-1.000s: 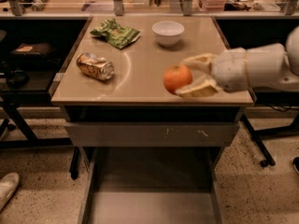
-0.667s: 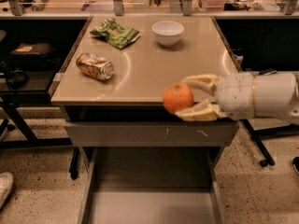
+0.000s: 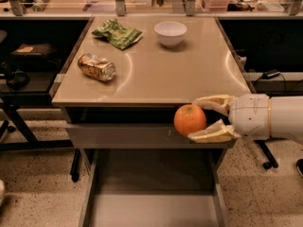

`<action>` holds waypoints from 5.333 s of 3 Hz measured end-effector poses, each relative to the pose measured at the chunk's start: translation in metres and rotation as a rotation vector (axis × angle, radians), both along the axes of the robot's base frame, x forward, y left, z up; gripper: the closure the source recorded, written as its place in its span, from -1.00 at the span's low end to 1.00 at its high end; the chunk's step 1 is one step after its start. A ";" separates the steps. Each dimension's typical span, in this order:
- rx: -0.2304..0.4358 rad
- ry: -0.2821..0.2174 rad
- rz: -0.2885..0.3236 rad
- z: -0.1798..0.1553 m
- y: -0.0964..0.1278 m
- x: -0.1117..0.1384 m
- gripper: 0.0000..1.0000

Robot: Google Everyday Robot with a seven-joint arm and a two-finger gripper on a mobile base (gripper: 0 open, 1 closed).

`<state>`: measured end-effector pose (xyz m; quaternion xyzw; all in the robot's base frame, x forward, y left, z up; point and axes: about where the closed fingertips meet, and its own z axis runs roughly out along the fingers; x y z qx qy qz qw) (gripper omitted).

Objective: Place orange into middle drawer

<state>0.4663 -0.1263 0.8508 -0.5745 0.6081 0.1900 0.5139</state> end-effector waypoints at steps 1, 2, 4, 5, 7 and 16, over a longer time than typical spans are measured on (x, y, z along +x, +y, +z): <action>-0.033 0.019 -0.005 -0.016 0.002 -0.005 1.00; -0.085 0.114 -0.063 -0.077 -0.005 -0.021 1.00; -0.187 0.286 -0.112 -0.239 0.018 -0.039 1.00; -0.187 0.286 -0.112 -0.239 0.018 -0.039 1.00; -0.251 0.354 -0.221 -0.318 0.005 0.002 1.00; -0.271 0.261 -0.336 -0.463 -0.015 0.044 -0.79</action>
Offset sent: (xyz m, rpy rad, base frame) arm -0.0647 -0.0085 -0.2012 -0.1631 0.3186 -0.1417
